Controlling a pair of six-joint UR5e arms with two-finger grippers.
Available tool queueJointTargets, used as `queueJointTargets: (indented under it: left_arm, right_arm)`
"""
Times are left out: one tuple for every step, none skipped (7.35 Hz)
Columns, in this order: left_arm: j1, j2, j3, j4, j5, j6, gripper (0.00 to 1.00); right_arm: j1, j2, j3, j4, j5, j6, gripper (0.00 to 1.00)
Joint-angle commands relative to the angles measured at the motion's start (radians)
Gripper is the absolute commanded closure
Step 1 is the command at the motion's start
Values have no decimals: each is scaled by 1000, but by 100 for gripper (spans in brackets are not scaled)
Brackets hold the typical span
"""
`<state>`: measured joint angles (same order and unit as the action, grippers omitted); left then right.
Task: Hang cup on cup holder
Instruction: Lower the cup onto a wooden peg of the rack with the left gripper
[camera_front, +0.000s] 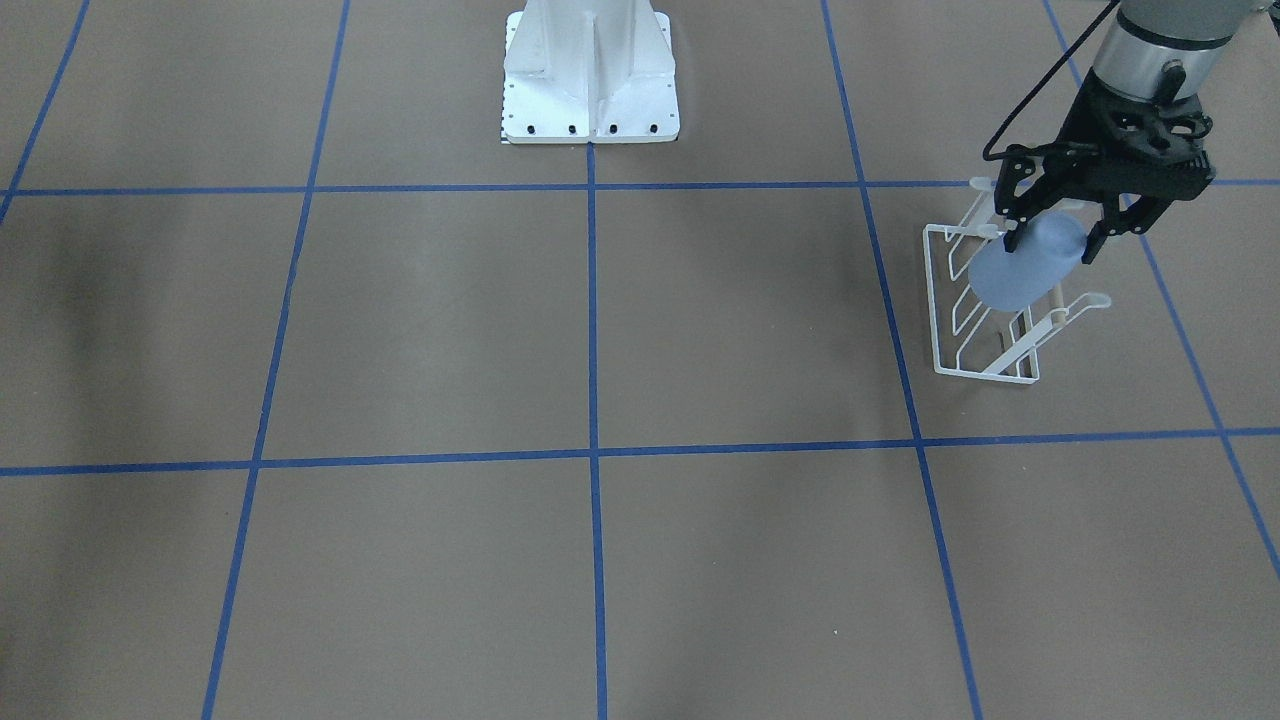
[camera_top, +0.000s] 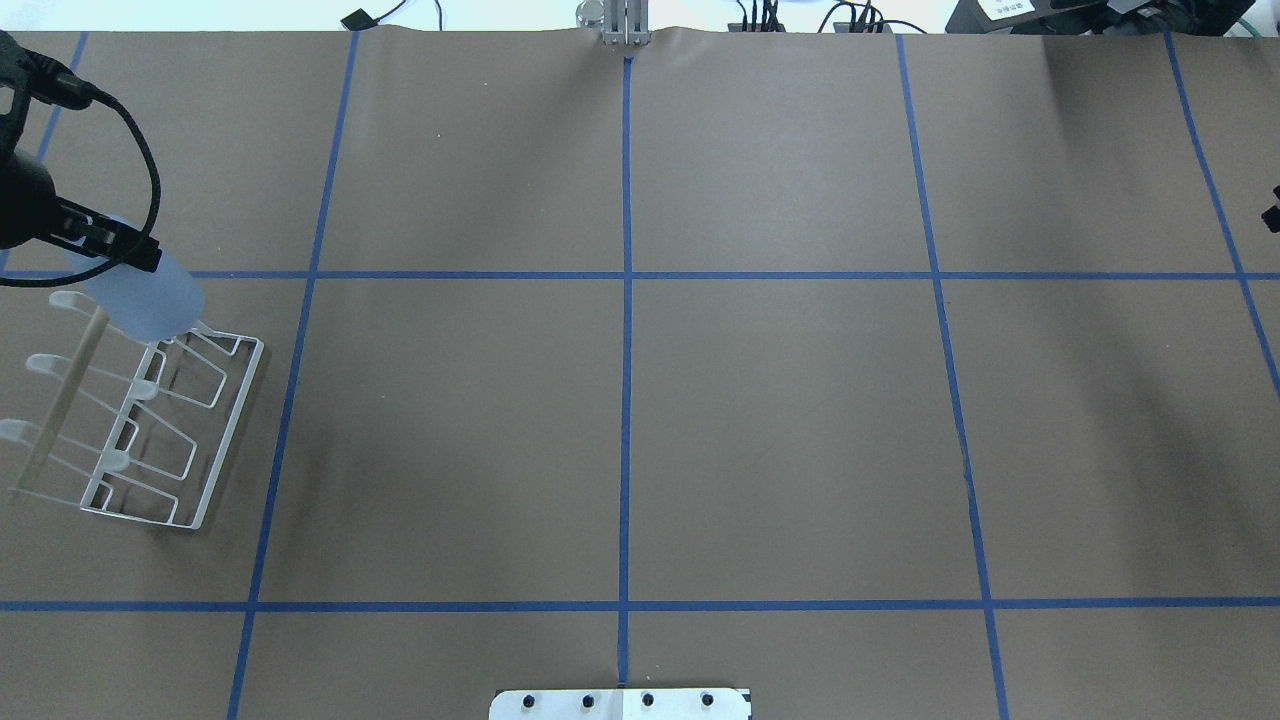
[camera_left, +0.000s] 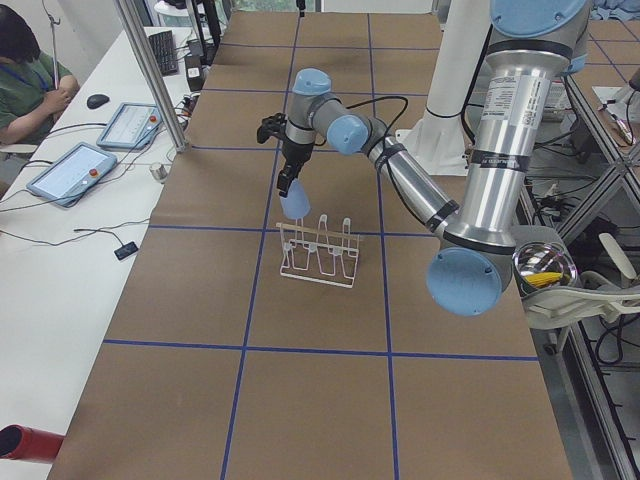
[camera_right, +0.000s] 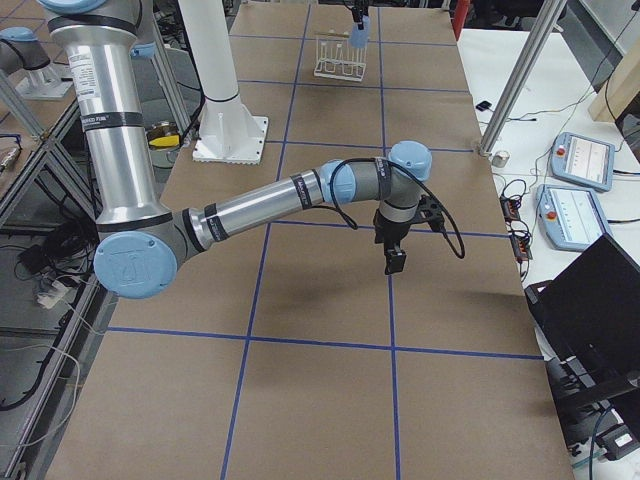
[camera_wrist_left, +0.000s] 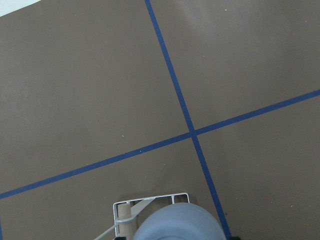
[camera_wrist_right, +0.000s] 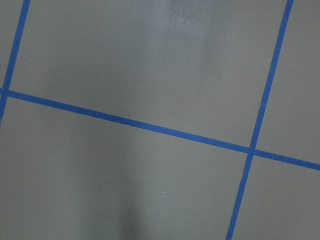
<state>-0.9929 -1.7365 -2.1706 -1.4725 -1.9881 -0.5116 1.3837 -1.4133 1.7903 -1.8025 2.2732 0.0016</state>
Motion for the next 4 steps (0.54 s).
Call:
queueJointTargets:
  left_arm:
    - [14, 2, 6, 0, 2, -2, 100]
    - [22, 2, 14, 0, 2, -2, 100]
    - [26, 0, 27, -2, 0, -1, 100]
    - [31, -1, 41, -2, 0, 1, 100]
  right_arm:
    - [0, 1, 0, -1, 6, 0, 0]
    - [0, 1, 1, -4, 6, 0, 0]
    - [0, 1, 3, -6, 6, 0, 0]
    - [0, 2, 3, -8, 6, 0, 0]
